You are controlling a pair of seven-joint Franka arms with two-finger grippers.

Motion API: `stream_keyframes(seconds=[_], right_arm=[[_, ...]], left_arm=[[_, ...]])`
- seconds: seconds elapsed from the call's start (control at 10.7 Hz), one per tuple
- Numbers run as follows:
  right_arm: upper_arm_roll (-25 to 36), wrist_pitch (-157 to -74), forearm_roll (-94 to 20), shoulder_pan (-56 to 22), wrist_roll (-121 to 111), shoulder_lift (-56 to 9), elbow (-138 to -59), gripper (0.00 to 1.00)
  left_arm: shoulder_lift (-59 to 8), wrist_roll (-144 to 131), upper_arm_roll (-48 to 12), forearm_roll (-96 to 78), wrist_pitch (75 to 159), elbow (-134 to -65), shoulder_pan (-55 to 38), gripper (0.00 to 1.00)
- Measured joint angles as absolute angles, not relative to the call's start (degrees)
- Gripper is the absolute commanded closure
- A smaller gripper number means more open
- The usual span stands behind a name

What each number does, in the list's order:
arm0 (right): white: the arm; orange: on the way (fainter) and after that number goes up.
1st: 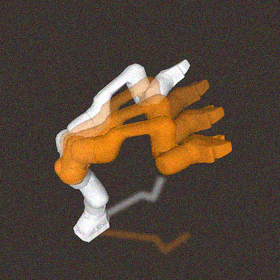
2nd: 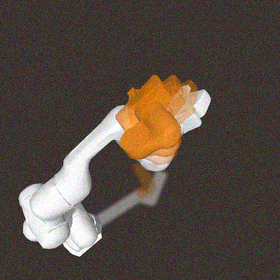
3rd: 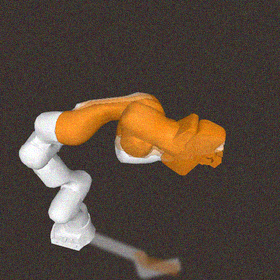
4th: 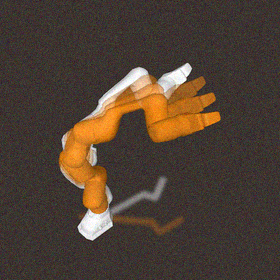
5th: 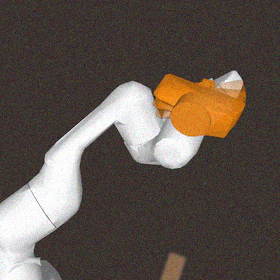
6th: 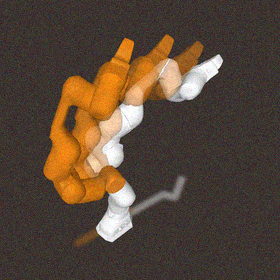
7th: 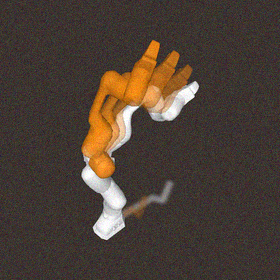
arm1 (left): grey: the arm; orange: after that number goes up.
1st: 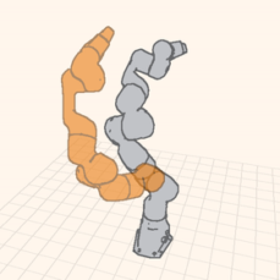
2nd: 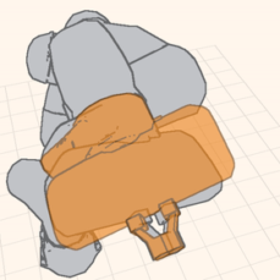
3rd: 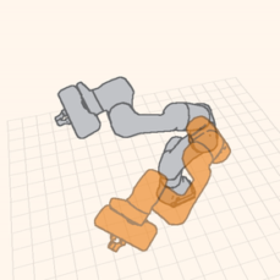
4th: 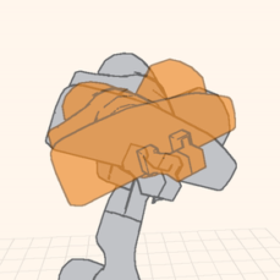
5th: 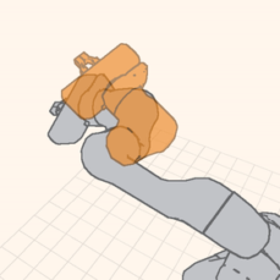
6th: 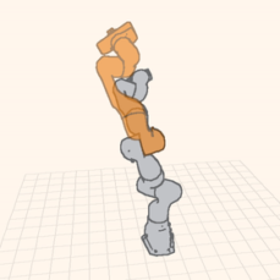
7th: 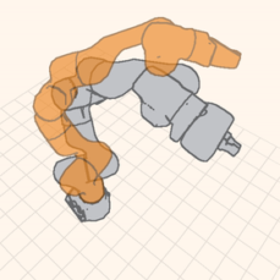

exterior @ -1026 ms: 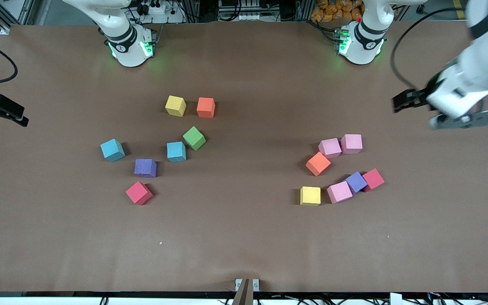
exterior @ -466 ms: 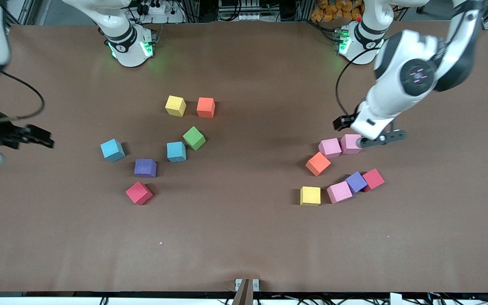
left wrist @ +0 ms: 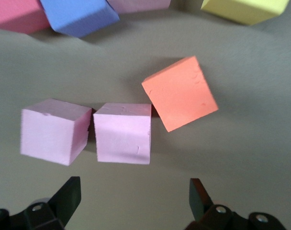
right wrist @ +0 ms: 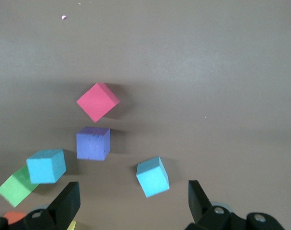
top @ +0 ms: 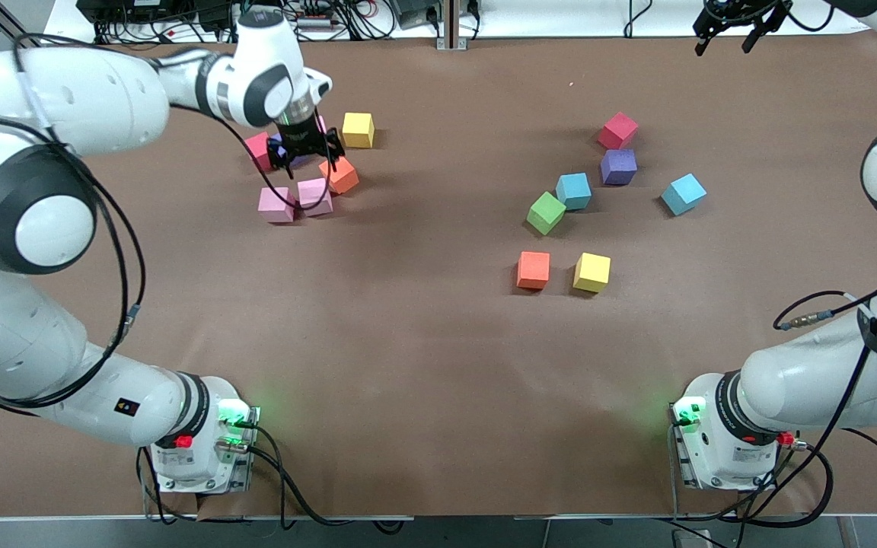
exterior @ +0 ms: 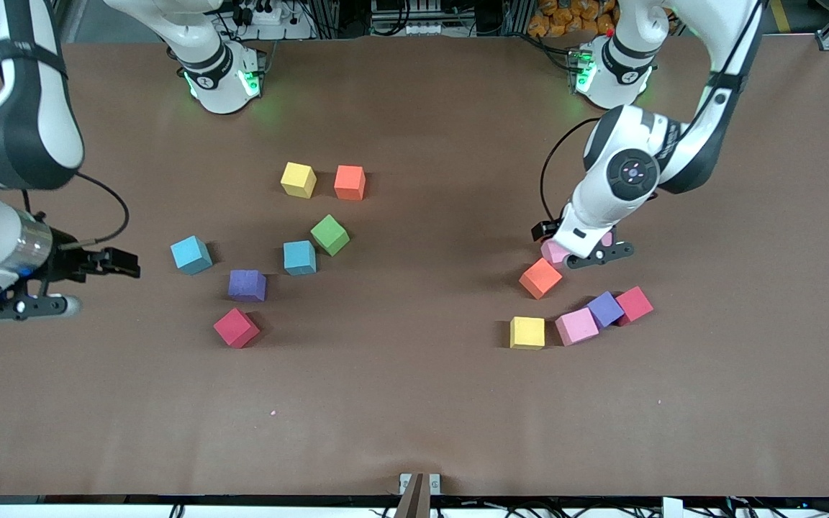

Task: Form number 2 with 11 blocks
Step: 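Reach the left gripper to pink while the right gripper reaches purple, then grasp the light pink cube with the left gripper while the right gripper grasps purple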

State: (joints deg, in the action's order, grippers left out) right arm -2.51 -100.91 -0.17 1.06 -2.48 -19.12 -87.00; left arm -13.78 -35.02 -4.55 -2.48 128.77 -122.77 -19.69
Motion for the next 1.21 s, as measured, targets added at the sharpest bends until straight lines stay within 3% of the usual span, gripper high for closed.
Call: stream_keyframes(seconds=[0.47, 1.21], right_arm=[[-2.66, -108.44, -0.18, -3.39, -2.66, -30.26, -87.03, 0.0], [-2.59, -116.82, -5.68, -3.55, -2.78, -32.69, -97.5, 0.0]], left_arm=[[-15.87, -35.02, -4.37, -0.55, 133.05, -125.87, -19.93, 0.0], [-20.01, -34.88, -2.12, 1.24, 139.35, -126.74, -19.93, 0.0]])
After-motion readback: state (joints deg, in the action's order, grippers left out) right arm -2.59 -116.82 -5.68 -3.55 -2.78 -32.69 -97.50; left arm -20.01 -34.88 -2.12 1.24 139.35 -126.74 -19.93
